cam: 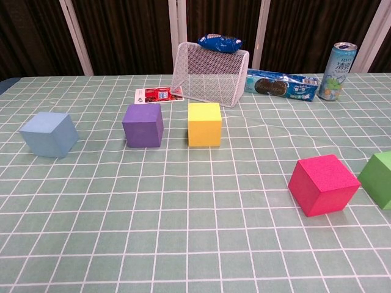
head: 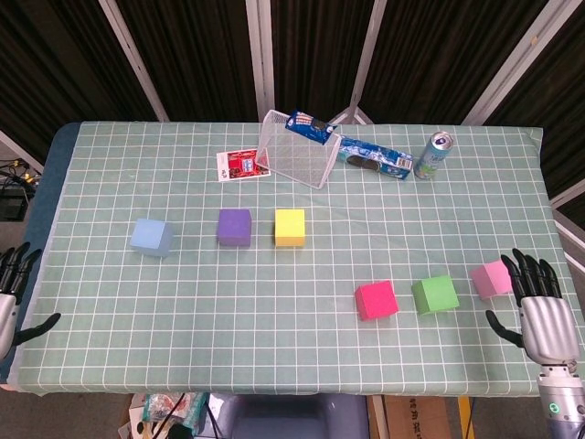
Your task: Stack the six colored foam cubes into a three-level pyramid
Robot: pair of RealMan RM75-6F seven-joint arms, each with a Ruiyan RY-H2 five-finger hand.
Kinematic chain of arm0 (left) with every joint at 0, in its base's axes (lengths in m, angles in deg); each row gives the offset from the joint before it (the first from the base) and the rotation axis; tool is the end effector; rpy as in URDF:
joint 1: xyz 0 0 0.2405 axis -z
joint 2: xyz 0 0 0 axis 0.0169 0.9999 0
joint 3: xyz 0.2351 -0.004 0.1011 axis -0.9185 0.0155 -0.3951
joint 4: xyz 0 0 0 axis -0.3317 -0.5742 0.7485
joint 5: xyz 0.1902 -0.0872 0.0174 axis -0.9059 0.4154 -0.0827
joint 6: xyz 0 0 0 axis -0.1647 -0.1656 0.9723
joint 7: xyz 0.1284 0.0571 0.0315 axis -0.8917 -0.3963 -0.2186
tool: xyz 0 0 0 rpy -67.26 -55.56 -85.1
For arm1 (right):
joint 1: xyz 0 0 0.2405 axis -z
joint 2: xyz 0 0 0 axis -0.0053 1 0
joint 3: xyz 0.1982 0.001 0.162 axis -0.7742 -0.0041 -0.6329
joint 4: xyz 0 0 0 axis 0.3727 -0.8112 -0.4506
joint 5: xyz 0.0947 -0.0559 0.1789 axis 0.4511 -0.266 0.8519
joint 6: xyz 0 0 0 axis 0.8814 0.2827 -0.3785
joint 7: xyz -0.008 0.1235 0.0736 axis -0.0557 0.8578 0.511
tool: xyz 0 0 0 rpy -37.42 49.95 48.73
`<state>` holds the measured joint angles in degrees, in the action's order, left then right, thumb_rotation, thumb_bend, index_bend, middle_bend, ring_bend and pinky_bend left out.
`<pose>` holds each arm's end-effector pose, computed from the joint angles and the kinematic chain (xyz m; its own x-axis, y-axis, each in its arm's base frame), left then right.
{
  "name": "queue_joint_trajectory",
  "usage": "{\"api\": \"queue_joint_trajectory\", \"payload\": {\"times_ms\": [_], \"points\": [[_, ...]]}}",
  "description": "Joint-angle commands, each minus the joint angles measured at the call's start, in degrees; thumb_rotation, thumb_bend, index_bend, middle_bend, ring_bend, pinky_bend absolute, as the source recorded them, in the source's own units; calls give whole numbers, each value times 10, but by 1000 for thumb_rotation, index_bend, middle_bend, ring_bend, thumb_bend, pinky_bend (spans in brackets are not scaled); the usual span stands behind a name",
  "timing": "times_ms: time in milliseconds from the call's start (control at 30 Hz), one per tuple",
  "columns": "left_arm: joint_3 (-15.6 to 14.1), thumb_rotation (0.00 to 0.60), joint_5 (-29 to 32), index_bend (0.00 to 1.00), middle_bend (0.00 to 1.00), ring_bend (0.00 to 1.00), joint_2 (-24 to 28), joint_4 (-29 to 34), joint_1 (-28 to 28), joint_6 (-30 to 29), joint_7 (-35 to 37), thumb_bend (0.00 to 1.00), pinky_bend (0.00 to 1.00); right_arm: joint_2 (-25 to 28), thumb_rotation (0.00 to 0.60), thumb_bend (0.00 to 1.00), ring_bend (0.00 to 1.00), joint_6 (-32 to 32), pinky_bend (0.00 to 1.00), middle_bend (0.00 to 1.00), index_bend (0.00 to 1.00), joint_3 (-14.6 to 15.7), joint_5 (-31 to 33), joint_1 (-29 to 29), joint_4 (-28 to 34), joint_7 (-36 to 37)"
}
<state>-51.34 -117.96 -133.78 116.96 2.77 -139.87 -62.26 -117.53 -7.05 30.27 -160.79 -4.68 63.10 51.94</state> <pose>-0.3118 0.1760 0.1620 0.4176 -0.1058 0.9025 0.9046 -0.0448 -0.4238 -0.3066 -0.1906 0.1561 0.3970 0.0664 0.9154 -0.9168 -0.0180 0.3989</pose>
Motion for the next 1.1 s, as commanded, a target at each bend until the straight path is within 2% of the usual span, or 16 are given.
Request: {"api": "queue_joint_trajectory", "payload": {"times_ms": [33,200,467,633,733,867,1100], "points": [[3,600,6,0,0,0,0,6,2,4,0,0,21,-4,600,308,0,-6,0,0,0,-2,-4,-1,-5,-1],[3,600,5,0,0,0,2,9,0,0,3,0,21,-7,600,308,0,-20,0,0,0,-1,-17,1,-10,7],[5,600,21,0,0,0,6,20,3,17,-7,0,21,-10,600,308,0,-7,0,0,0,-1,-9,-3,-10,8],[16,600,38,0,0,0,17,54,12,32,-19,0,51,-11,600,307,0,0,0,0,0,-2,-4,-5,-10,6],[30,600,54,0,3,0,28,82,30,56,-36,0,72,-11,600,308,0,7,0,0,0,-2,3,-7,-8,7],[54,600,79,0,59,5,42,128,66,100,-68,0,118,-10,600,308,0,11,0,0,0,-4,9,-7,-5,7],[98,600,132,0,115,17,42,178,137,177,-138,3,122,-7,600,308,0,19,0,0,0,-5,20,-8,0,11]]}}
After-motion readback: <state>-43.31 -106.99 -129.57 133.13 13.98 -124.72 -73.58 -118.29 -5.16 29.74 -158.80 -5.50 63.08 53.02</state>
